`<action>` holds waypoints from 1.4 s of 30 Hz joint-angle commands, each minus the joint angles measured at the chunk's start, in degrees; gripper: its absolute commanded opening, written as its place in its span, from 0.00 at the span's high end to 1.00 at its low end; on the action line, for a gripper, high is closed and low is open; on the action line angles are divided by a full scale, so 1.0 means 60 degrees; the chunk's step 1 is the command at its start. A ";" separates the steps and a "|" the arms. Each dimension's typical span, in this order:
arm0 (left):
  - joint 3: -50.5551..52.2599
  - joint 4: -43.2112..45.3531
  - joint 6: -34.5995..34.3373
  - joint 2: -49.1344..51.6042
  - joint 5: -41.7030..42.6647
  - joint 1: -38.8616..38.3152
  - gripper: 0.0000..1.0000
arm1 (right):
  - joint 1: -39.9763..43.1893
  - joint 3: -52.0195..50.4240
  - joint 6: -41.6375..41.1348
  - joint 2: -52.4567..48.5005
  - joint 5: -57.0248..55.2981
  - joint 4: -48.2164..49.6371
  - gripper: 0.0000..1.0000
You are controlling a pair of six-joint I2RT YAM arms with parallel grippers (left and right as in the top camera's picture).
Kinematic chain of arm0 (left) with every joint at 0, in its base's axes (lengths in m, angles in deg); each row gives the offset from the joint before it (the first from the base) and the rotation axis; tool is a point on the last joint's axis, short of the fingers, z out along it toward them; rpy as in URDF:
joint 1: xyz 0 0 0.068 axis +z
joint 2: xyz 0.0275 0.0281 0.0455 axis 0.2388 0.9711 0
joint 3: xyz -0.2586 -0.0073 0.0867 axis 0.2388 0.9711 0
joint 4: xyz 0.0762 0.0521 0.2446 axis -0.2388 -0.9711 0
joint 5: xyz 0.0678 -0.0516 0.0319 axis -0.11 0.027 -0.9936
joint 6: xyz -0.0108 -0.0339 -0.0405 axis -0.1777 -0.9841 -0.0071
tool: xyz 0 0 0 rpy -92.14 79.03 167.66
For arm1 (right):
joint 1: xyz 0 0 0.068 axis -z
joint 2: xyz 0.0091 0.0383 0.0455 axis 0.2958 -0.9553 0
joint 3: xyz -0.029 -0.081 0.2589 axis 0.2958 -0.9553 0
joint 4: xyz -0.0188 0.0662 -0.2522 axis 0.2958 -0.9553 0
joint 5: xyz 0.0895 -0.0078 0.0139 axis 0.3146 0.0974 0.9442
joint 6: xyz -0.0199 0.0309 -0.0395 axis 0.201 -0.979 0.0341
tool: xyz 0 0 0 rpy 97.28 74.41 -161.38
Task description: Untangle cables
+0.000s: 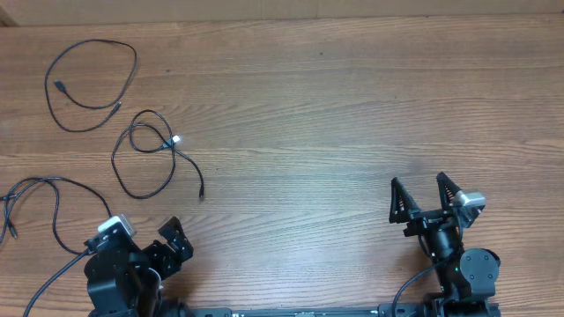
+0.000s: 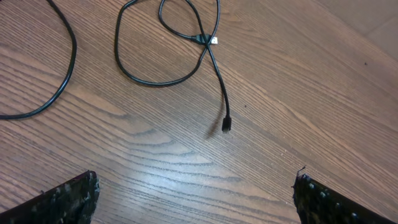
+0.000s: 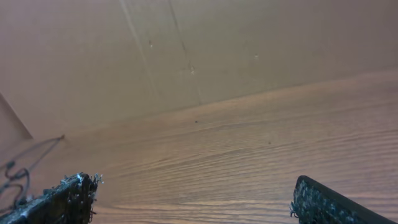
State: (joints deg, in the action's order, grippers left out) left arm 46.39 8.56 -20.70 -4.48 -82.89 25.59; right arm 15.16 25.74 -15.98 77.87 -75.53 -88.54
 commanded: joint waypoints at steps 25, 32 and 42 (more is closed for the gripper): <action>0.0022 0.0007 -0.0062 0.0040 0.0091 0.0062 0.00 | -0.0087 -0.0102 0.2393 0.0117 -0.0415 -0.0036 0.00; 0.0022 0.0007 -0.0062 0.0040 0.0091 0.0062 0.00 | -0.0087 -0.0102 0.2382 0.0117 -0.0412 -0.0004 0.00; 0.0022 0.0007 -0.0062 0.0040 0.0091 0.0062 0.00 | -0.0080 -0.0102 0.2382 0.0113 -0.0412 0.0004 0.00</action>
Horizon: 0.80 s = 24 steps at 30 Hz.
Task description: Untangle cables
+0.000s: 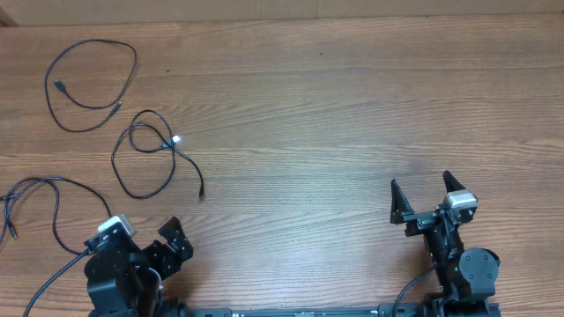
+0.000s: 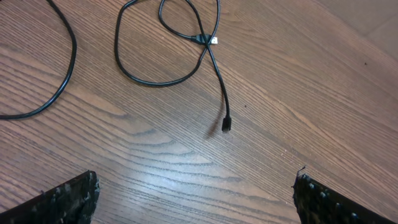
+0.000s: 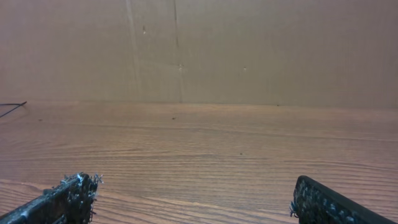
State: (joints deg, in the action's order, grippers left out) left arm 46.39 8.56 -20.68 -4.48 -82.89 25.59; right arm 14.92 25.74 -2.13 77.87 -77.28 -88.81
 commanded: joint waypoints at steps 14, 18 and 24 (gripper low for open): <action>0.0022 0.0007 -0.0066 0.0040 0.0091 0.0062 0.00 | -0.0040 -0.0098 0.0073 0.0113 -0.0120 0.0044 0.00; 0.0025 -0.0007 -0.0062 -0.0106 0.0087 -0.0044 0.00 | -0.0040 -0.0098 0.0073 0.0113 -0.0120 0.0044 0.00; 0.0051 -0.0025 -0.0066 -0.0273 0.0095 -0.0554 0.00 | -0.0040 -0.0098 0.0076 0.0113 -0.0120 0.0044 0.00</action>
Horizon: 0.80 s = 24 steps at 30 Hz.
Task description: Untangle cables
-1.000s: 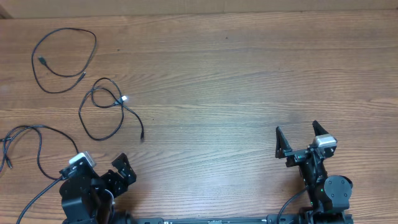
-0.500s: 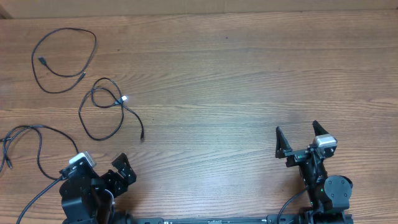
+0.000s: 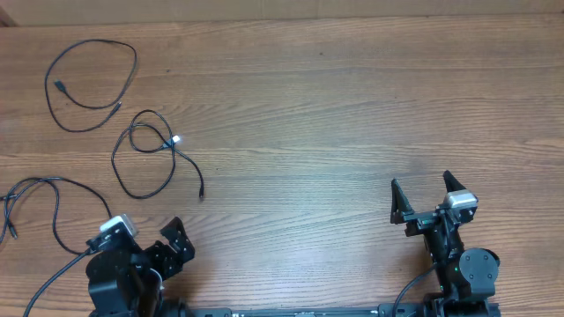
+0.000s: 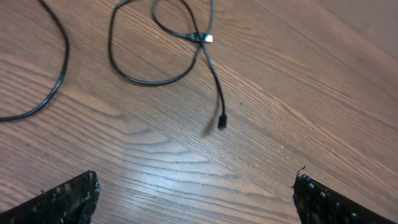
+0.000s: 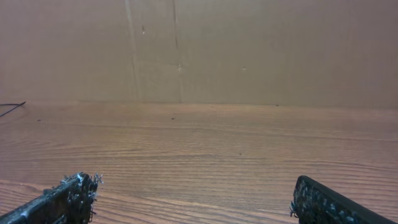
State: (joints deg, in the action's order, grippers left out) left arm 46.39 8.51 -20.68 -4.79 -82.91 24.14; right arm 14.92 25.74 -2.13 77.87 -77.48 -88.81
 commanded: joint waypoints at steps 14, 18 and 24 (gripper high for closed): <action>0.0051 -0.0051 -0.0350 -0.2364 0.0102 -0.1639 0.00 | -0.0040 -0.0098 0.0073 0.0113 -0.0087 0.0047 0.00; 0.0200 0.0579 -0.0266 -0.2364 0.0098 -0.1792 0.00 | -0.0040 -0.0098 0.0076 0.0113 -0.0087 0.0047 0.00; 0.0976 0.2623 0.0397 -0.2364 0.0455 -0.1985 0.01 | -0.0040 -0.0098 0.0073 0.0113 -0.0087 0.0044 0.00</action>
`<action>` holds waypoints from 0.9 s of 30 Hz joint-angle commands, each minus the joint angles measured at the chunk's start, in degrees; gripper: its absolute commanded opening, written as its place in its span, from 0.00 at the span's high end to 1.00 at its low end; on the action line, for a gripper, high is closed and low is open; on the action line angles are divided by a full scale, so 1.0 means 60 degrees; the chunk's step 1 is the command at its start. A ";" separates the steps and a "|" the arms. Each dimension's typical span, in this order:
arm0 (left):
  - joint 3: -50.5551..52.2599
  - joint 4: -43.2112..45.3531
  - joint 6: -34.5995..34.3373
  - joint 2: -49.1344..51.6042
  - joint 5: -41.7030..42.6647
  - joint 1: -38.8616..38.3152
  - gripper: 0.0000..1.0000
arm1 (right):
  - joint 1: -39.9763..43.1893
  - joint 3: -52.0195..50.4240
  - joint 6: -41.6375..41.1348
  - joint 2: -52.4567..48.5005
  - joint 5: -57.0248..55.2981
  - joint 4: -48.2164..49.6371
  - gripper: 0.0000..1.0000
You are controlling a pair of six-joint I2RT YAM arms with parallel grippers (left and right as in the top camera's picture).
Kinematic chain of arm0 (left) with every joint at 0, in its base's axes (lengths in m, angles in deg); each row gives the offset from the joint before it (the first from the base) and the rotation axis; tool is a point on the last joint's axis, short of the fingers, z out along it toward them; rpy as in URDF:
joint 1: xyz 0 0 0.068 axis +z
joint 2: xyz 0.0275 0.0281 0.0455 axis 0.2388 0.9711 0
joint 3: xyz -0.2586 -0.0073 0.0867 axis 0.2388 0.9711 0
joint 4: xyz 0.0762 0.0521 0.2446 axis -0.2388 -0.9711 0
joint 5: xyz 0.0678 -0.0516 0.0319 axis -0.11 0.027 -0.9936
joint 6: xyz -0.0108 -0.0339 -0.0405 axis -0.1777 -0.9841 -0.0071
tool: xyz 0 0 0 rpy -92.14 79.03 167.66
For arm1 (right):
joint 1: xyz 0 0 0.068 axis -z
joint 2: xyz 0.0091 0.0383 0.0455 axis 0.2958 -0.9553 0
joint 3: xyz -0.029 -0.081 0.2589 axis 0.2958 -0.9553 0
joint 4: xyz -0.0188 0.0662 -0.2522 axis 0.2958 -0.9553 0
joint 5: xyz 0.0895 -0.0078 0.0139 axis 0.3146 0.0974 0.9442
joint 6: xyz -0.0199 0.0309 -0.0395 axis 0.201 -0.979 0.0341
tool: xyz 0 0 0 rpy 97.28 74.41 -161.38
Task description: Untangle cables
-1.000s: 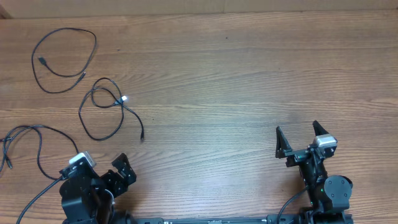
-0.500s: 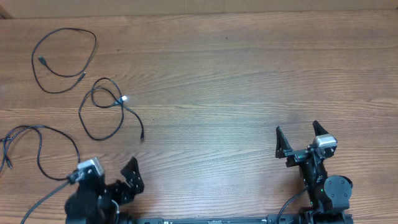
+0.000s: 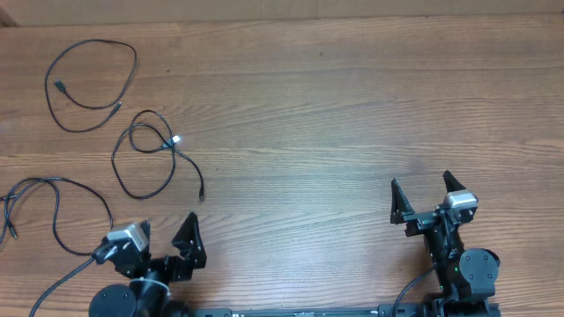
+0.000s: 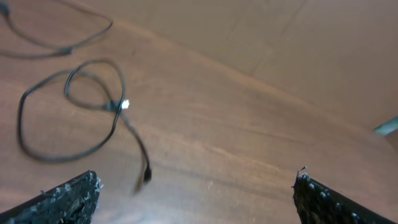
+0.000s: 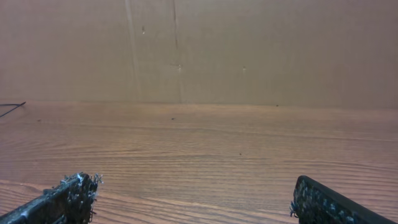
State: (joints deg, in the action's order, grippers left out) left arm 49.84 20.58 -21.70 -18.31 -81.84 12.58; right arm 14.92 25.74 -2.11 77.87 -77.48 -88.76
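Three separate black cables lie at the table's left. A round loop (image 3: 88, 75) is farthest back. A coiled cable with a white plug (image 3: 145, 163) sits in the middle, also in the left wrist view as a cable (image 4: 68, 118) with its free end (image 4: 147, 176) nearest me. A third cable (image 3: 44, 211) lies at the left edge. My left gripper (image 3: 167, 231) stands open at the front left, short of the coiled cable, with nothing between its fingers (image 4: 68, 199). My right gripper (image 3: 420, 181) stands open at the front right, far from all cables.
A brown cardboard wall (image 5: 199, 50) rises behind the wooden table (image 3: 335, 123). The left arm's own lead runs off the front left corner. In the right wrist view only bare wood and a thin cable end (image 5: 12, 107) at the far left show.
My left wrist has tilted up: its view now looks across the table to the wall instead of down on the coiled cable. In the overhead view the gripper points straighter ahead. The right arm is unchanged.
At first my right gripper faced leftward with cables at the edge of its view; then it faced the back wall squarely and stayed there. My left gripper looked down on the coiled cable, shifted slightly, and now looks up across the table. No cable has moved.
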 commanded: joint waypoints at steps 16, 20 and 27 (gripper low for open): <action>0.2572 0.4648 0.2229 -0.0109 0.0226 -0.0219 0.00 | -0.0040 -0.0098 0.0073 0.0113 -0.0087 0.0036 0.00; 0.3184 0.5442 0.2441 -0.0109 -0.0219 -0.0492 0.00 | -0.0040 -0.0098 0.0069 0.0113 -0.0087 0.0040 0.00; 0.4543 0.6900 0.2597 -0.0113 -0.0572 -0.0612 0.01 | -0.0040 -0.0098 0.0073 0.0113 -0.0087 0.0036 0.00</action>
State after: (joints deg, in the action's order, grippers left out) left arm 73.25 59.09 -8.39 -18.34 -83.61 9.28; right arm 14.90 25.74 -2.15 77.87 -77.48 -88.79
